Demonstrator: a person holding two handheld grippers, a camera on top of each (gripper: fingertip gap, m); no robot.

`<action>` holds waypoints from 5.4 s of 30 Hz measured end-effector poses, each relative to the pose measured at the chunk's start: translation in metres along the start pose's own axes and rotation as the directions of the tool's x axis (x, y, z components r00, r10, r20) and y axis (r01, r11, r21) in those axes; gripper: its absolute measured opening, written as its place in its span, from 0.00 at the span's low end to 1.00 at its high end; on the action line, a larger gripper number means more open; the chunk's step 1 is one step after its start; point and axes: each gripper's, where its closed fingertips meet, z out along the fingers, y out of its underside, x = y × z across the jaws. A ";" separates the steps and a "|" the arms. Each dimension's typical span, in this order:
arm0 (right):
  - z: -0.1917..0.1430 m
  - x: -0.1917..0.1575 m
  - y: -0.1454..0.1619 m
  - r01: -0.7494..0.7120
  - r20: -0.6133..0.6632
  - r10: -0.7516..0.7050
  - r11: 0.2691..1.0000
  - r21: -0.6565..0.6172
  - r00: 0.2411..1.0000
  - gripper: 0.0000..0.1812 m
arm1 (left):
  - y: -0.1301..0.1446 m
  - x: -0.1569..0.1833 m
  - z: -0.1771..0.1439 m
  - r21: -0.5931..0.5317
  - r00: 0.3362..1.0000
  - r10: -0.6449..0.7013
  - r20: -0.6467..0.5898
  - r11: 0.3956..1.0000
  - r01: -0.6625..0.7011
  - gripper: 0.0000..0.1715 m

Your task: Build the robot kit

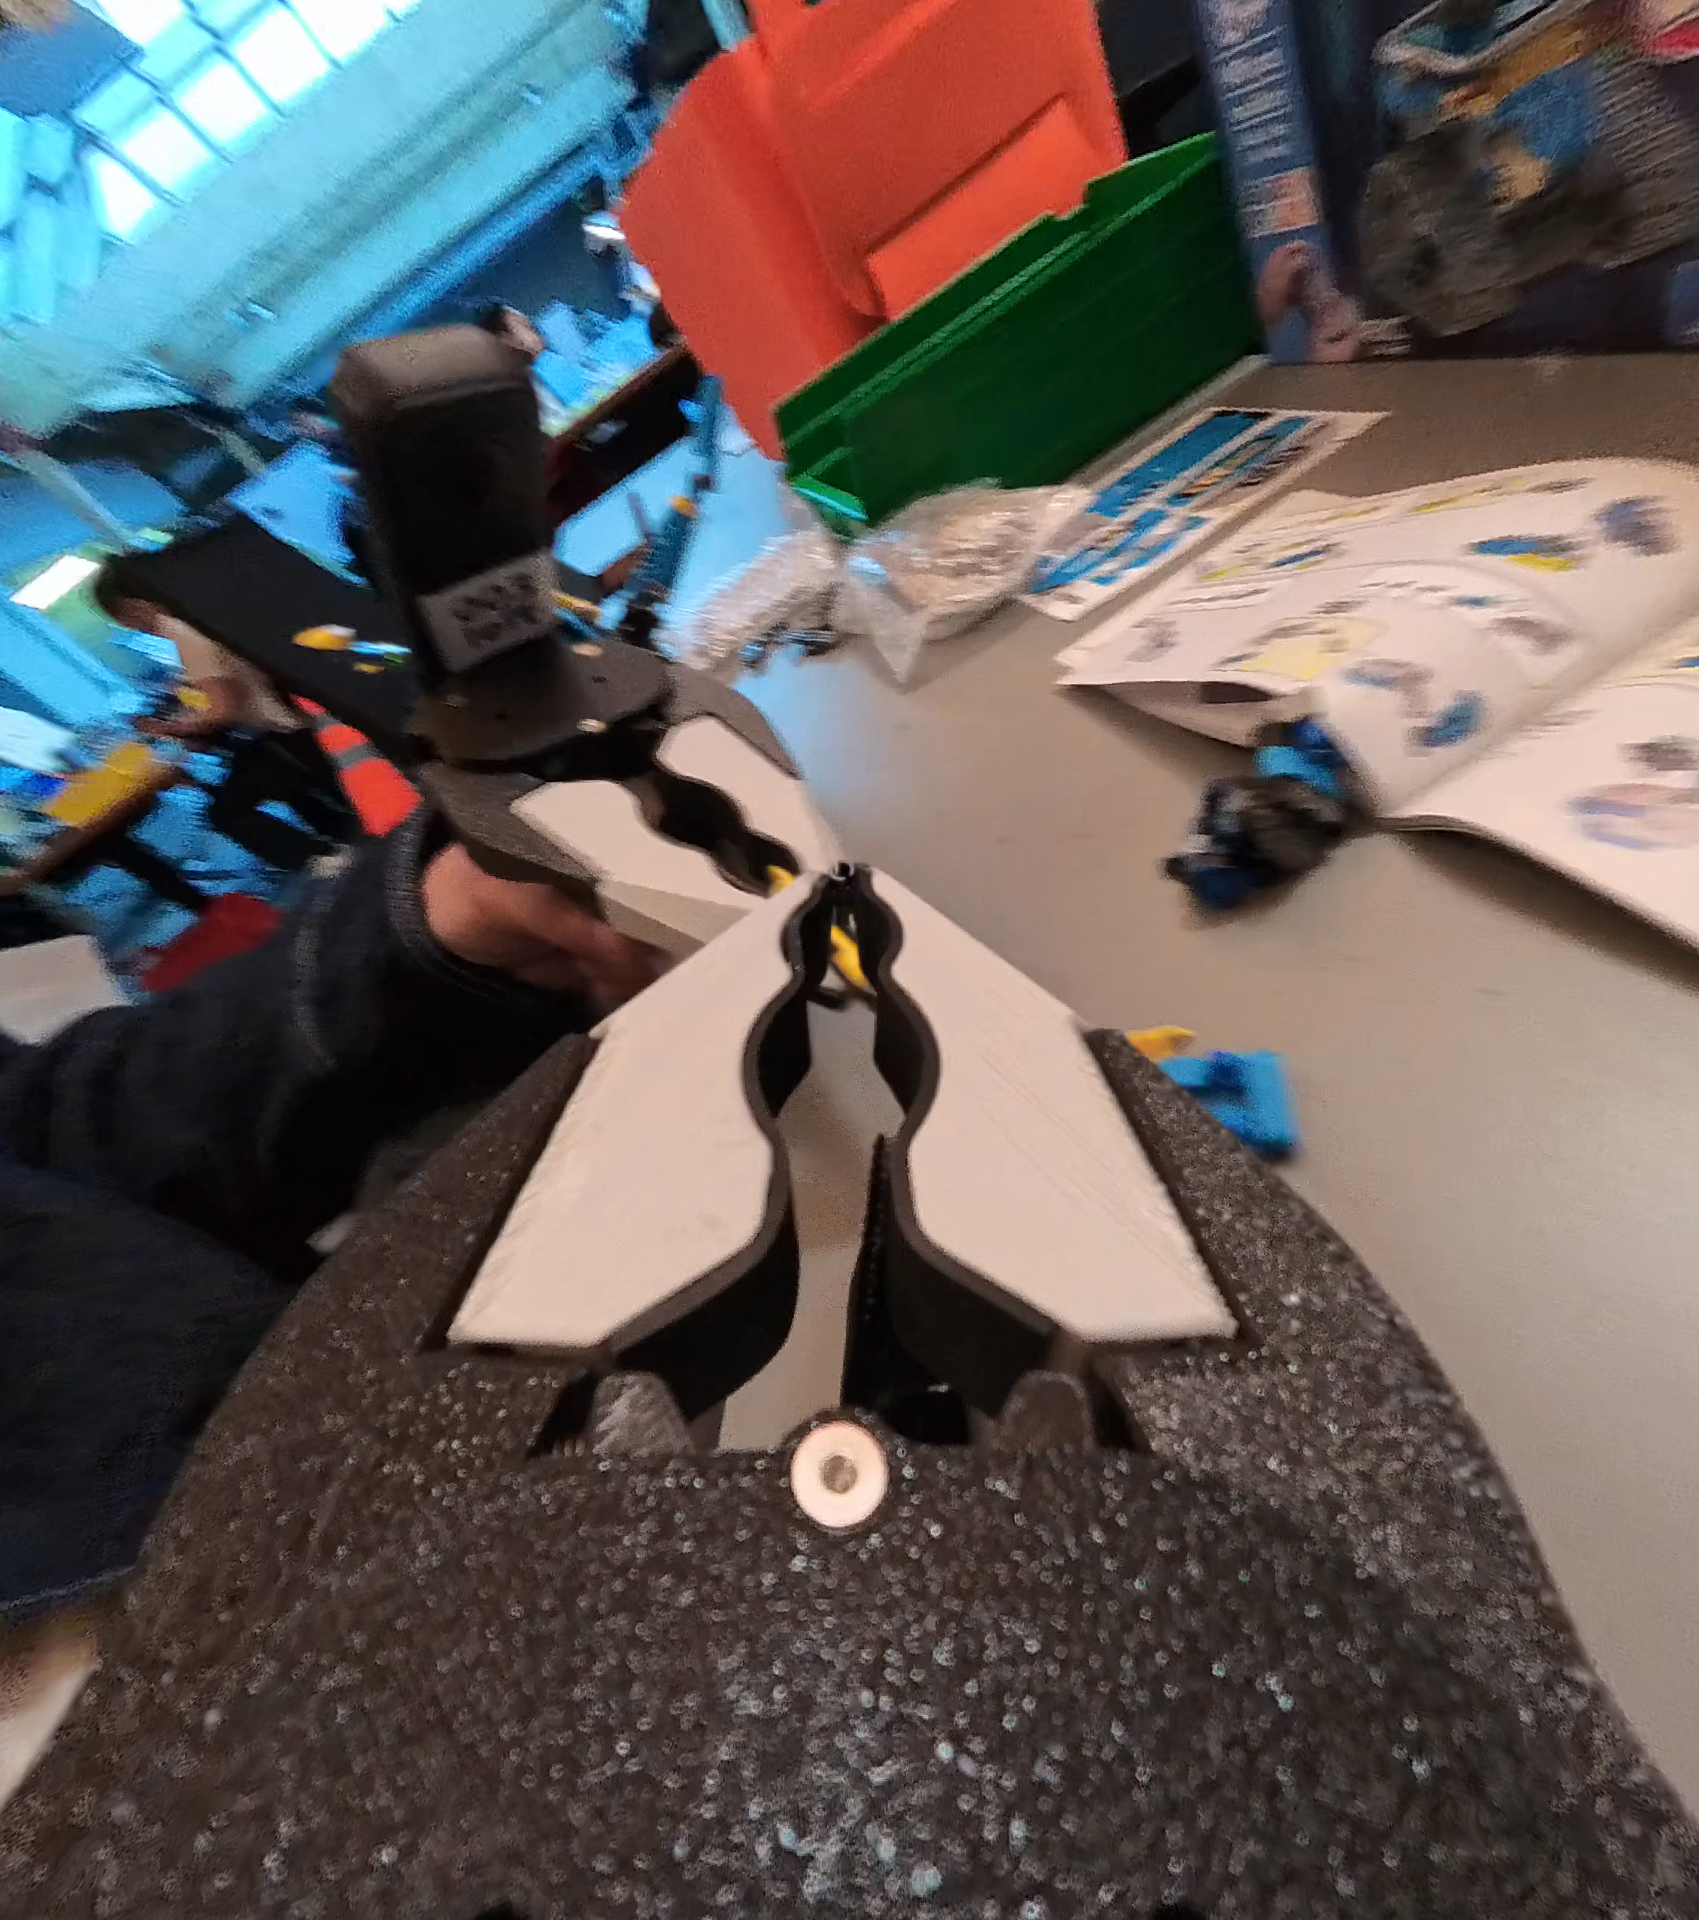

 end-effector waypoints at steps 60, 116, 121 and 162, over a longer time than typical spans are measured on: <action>-0.093 0.116 0.052 0.041 -0.397 -0.289 0.848 -0.528 0.871 0.09 | -0.002 -0.008 -0.004 0.015 0.999 -0.004 0.033 1.000 0.003 0.04; 0.007 -0.047 -0.031 0.801 -0.290 -0.860 0.501 -0.328 0.419 0.01 | -0.050 0.009 -0.041 0.271 0.926 -0.215 -0.311 0.914 0.303 0.04; 0.013 -0.035 -0.023 0.795 -0.299 -0.872 0.480 -0.371 0.387 0.02 | -0.049 0.010 -0.039 0.267 0.932 -0.207 -0.299 0.919 0.290 0.04; 0.019 -0.026 -0.013 0.805 -0.304 -0.901 0.417 -0.421 0.309 0.02 | -0.039 0.002 -0.033 0.221 0.933 -0.249 -0.259 0.925 0.308 0.04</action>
